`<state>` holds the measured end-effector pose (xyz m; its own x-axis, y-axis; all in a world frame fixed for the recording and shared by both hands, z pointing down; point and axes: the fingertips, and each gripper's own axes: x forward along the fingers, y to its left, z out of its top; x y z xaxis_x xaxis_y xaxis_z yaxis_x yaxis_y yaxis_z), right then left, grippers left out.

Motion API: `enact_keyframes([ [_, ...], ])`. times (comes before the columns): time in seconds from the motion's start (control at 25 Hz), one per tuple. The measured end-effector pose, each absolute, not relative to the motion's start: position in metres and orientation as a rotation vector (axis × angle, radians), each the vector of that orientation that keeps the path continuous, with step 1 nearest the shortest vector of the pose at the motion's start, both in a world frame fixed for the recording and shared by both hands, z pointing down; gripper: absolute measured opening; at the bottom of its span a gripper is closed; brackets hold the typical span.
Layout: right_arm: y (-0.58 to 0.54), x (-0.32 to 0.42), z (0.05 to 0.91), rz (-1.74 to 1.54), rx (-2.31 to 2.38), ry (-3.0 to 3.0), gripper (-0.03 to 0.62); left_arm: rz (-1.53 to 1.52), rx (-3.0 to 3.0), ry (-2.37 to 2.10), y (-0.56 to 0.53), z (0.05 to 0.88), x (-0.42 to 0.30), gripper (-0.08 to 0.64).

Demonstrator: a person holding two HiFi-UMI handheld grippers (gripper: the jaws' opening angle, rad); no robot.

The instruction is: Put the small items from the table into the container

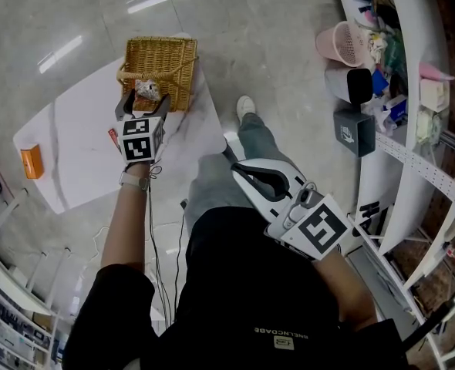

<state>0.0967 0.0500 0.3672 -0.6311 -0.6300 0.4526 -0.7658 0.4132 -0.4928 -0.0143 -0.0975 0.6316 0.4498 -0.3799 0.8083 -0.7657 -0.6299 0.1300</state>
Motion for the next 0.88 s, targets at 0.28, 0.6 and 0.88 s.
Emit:
enact_keyframes([
  [0.28, 0.054, 0.091, 0.365, 0.997, 1.206, -2.484, 0.000, 0.990, 2.247, -0.962, -0.095, 0.620, -0.012, 0.371],
  [0.6, 0.054, 0.090, 0.356, 0.958, 1.192, -2.511, 0.000, 0.912, 2.272, -0.978, -0.093, 0.593, -0.011, 0.371],
  [0.88, 0.052, 0.079, 0.335, 0.896, 1.137, -2.571, 0.000, 0.835, 2.307, -1.022, -0.089, 0.550, -0.015, 0.371],
])
